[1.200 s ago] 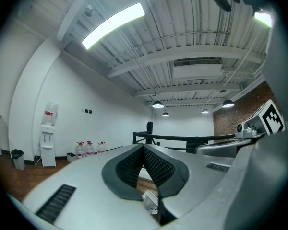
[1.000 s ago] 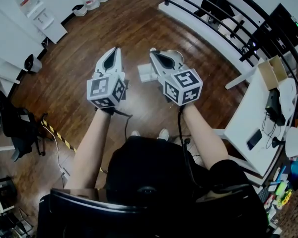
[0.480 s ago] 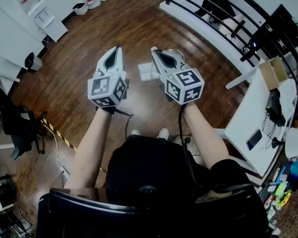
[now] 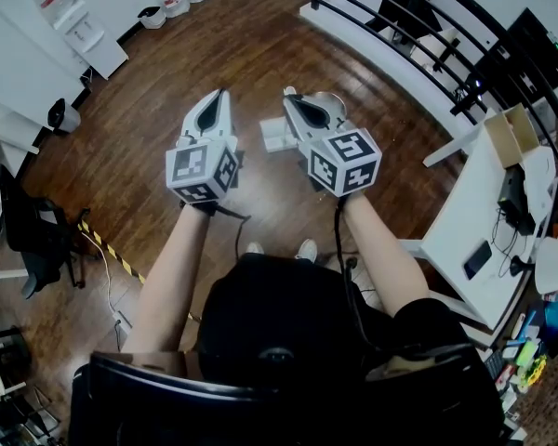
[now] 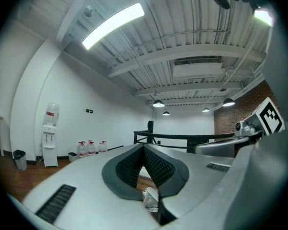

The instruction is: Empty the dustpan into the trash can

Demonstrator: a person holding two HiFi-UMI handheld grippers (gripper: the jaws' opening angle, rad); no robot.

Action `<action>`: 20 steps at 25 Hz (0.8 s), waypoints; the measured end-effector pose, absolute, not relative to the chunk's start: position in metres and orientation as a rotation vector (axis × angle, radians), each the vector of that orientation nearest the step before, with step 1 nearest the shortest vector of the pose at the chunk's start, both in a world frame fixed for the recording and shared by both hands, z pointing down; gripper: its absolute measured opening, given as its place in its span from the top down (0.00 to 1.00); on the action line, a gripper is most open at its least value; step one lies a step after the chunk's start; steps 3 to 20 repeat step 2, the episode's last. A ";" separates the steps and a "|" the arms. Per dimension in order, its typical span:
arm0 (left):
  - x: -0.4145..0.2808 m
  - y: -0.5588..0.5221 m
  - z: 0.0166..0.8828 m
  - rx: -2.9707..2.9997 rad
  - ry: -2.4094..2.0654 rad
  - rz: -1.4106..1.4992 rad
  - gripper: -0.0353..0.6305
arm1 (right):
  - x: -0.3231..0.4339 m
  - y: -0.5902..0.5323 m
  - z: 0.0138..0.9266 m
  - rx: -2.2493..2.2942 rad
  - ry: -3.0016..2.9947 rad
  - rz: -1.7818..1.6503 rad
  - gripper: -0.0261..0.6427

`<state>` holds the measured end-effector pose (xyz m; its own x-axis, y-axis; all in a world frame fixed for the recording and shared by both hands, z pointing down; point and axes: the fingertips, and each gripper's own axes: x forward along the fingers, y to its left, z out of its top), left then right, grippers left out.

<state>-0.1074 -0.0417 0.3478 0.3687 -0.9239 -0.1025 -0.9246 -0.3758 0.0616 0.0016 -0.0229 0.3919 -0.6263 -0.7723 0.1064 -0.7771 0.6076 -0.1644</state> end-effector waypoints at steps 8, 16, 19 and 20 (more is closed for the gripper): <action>-0.107 -0.040 0.348 -2.593 1.752 0.188 0.94 | 0.002 -0.021 0.392 1.346 -2.794 0.305 0.96; -0.107 -0.040 0.348 -2.593 1.752 0.188 0.94 | 0.002 -0.021 0.392 1.346 -2.794 0.305 0.96; -0.107 -0.040 0.348 -2.593 1.752 0.188 0.94 | 0.002 -0.021 0.392 1.346 -2.794 0.305 0.96; -0.107 -0.040 0.348 -2.593 1.752 0.188 0.94 | 0.002 -0.021 0.392 1.346 -2.794 0.305 0.96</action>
